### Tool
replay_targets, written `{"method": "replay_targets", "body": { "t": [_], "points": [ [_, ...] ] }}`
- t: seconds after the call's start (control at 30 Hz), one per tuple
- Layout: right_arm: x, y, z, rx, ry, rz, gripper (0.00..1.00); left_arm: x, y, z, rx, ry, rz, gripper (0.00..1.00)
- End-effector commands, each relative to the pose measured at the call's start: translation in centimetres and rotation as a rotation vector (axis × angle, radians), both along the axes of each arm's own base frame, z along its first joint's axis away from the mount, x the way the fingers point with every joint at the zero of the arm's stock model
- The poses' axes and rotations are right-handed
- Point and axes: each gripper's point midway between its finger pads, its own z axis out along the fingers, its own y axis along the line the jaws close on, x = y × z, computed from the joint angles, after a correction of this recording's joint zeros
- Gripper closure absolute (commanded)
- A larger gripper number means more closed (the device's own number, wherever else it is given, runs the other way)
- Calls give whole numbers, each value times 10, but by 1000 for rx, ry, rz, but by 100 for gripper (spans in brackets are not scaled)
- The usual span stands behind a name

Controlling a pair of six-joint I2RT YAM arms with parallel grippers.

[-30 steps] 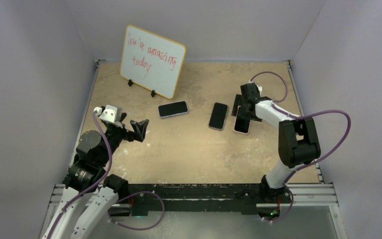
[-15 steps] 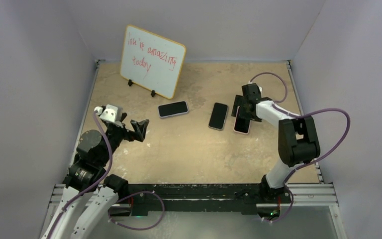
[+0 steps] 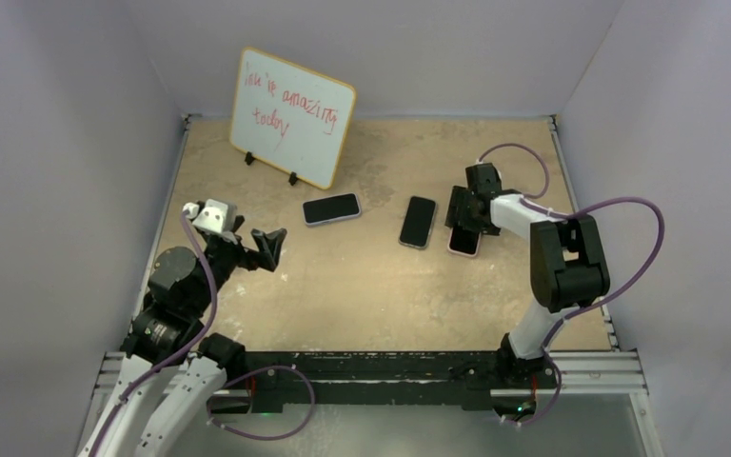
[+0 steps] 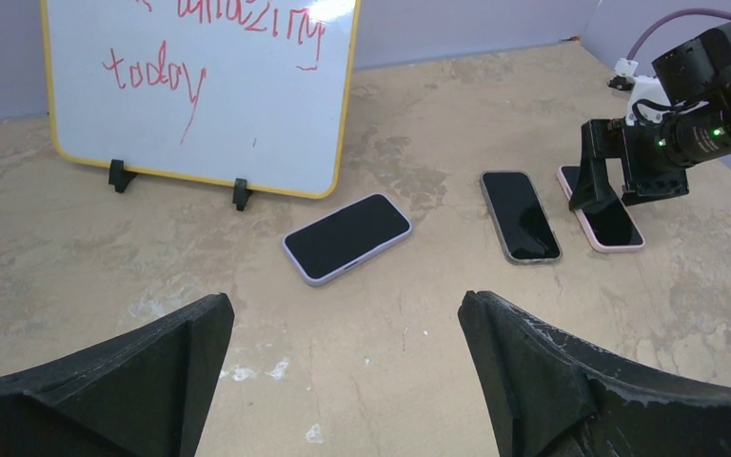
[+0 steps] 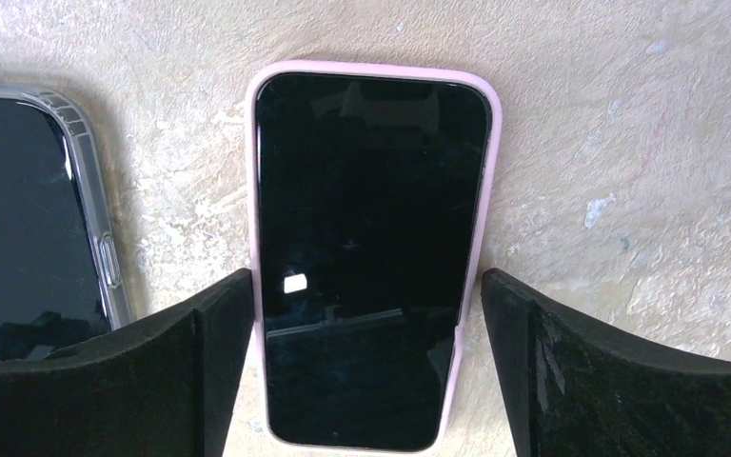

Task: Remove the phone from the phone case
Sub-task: Pick up the phone at the center of the board.

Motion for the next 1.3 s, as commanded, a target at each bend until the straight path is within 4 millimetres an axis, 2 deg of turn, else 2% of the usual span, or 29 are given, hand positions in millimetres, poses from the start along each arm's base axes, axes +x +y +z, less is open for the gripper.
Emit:
{"method": "replay_targets", "body": {
  "t": [0.0, 0.2, 0.27, 0.37, 0.43, 0.63, 0.77, 1.07, 1.27],
  "points": [
    [-20, 3, -18, 34, 74, 27, 15, 2, -4, -8, 22, 18, -17, 0],
    [-22, 3, -10, 32, 64, 36, 33, 1, -10, -11, 22, 32, -50, 0],
    [-17, -3, 0, -5, 34, 38, 39, 2, -11, -13, 23, 39, -55, 0],
    [-14, 2, 16, 18, -6, 62, 56, 4, -15, -16, 22, 58, -65, 0],
    [-14, 7, 26, 28, -32, 76, 61, 6, -18, -20, 19, 75, -76, 0],
    [-20, 33, 54, 37, -86, 171, 65, 12, -28, -31, -6, 154, -95, 0],
    [-29, 62, 71, 11, -119, 274, 65, 16, -39, -39, -50, 215, -121, 0],
    [-53, 121, 110, 67, -194, 461, 66, 23, -74, -54, -194, 321, -224, 0],
    [-67, 162, 134, 138, -238, 580, 66, 30, -88, -66, -269, 390, -249, 0]
  ]
}}
